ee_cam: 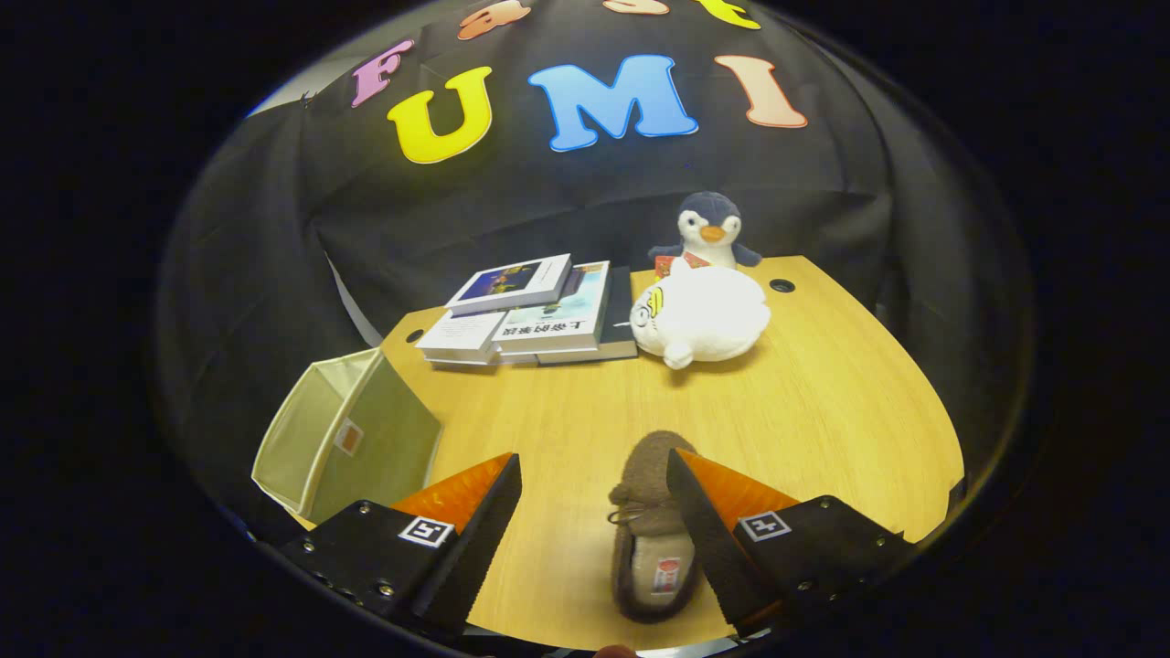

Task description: Open the storage box then place both shoes into the box .Put the left shoe in first, then the right shoe, with the right side of both shoes facing outward in a uniform manner.

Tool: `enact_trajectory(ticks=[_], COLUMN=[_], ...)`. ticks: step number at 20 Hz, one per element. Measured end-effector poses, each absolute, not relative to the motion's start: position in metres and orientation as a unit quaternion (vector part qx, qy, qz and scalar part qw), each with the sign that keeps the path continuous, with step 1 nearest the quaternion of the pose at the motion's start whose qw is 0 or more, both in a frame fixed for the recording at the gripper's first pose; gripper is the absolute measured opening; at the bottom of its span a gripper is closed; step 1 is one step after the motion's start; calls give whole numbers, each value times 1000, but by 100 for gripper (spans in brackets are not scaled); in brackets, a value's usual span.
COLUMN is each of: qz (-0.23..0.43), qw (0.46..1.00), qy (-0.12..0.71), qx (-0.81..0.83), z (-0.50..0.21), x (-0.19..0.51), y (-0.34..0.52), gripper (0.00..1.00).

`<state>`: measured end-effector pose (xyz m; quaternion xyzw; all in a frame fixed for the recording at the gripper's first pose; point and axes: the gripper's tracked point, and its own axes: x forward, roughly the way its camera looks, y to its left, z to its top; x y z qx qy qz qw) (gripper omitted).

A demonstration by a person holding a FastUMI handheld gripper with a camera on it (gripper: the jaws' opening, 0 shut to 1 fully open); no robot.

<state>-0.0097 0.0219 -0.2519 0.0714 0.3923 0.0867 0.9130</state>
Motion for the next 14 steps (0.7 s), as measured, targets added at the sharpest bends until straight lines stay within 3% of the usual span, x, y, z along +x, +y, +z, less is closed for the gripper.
enact_trajectory(ticks=[12, 14], qz=[46, 42], qw=[882, 874], qy=[465, 481], qx=[55, 49], z=[-336, -349], x=[-50, -57], y=[-45, -50], gripper=[98, 92])
